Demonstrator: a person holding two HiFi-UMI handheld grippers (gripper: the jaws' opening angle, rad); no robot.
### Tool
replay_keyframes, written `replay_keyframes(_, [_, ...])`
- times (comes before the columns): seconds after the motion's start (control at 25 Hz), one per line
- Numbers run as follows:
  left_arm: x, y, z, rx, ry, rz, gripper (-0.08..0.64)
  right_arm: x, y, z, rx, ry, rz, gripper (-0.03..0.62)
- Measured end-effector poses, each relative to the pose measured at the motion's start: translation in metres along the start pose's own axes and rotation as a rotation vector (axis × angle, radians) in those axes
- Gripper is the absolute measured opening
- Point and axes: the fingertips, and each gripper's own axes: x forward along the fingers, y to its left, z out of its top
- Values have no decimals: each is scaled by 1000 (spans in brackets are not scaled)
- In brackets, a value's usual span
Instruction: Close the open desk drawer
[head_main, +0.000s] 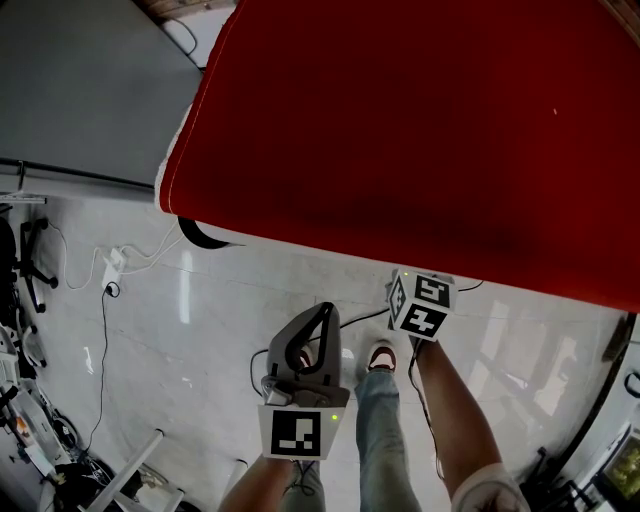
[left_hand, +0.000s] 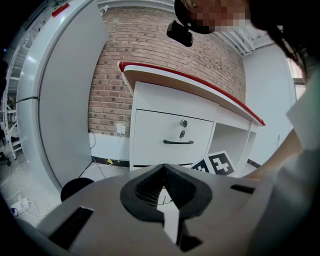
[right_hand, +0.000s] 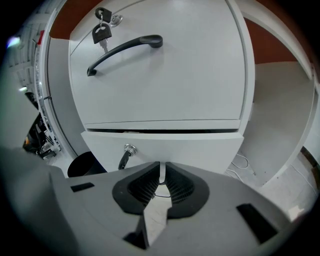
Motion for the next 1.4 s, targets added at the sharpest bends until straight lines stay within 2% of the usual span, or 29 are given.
replay_keyframes(0.96, [-4,5,1,-1,-8,10,9,13,-3,12,22,29,15,29])
replay_keyframes(1.4, [-5,8,-1,1,-3,14,9,16,-3,13,3,34,15,29])
